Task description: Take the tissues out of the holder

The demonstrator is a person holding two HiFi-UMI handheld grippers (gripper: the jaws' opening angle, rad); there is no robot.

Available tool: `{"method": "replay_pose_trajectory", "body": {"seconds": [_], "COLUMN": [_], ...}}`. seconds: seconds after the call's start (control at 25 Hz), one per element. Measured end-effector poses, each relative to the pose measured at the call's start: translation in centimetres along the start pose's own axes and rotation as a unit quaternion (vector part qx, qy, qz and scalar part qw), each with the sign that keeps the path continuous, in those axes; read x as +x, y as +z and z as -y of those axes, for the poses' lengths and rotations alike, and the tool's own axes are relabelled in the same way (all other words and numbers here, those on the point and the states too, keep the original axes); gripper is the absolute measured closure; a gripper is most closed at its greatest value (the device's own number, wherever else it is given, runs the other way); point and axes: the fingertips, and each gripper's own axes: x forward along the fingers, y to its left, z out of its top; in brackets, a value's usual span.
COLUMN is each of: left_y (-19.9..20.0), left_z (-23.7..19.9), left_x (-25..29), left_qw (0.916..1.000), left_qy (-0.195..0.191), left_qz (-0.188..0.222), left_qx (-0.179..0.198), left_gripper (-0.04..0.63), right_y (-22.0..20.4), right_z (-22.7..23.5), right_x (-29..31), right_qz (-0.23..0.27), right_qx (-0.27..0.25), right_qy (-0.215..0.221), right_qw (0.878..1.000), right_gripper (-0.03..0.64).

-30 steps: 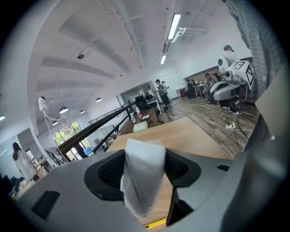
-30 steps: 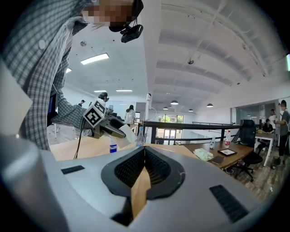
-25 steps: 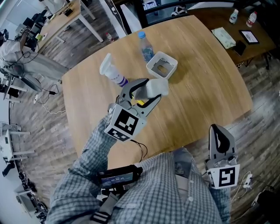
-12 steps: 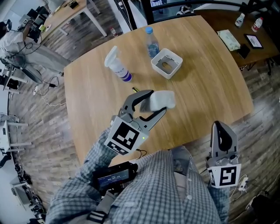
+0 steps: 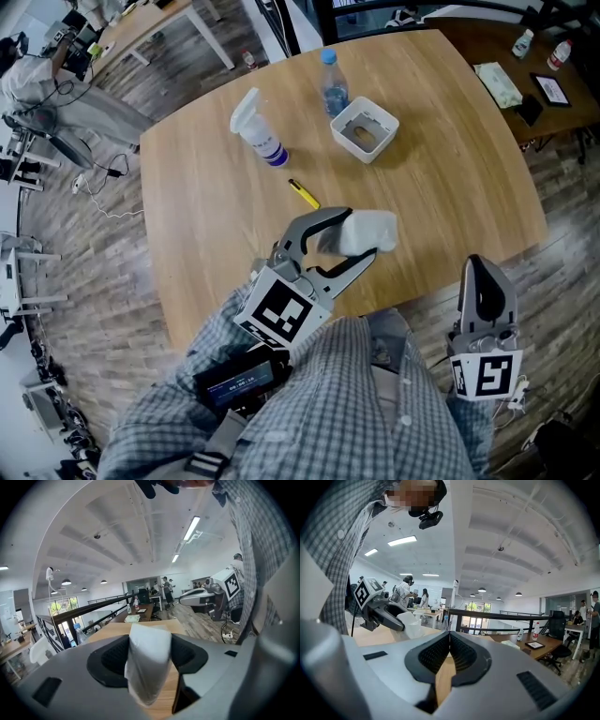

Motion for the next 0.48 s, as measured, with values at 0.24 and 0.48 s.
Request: {"method": "replay_pose_trajectory", "body": {"seconds": [0.24,0.48], "left_y": [-0.25,-0.60], "left_z": [-0.04,-0.02], "left_x": [0.00,0.00], "left_qw": [1.0000,0.9999], "left_qy": [-0.002,-0.002], "left_qz": [-0.004,-0.010], "left_qx": [0.001,0.007], "left_gripper": [0.328,0.328], "right_y": [-0.11,-0.19], "right_z": [-0.43,-1.05], "right_x": [0.04,0.33], "right_qz": [-0.005,-0.007], "right_qx": [-0.005,-0.008], "right_qy": [0.005,0.014], "right_qw": [1.000,1.000], "right_gripper": [0.606,0.606]}}
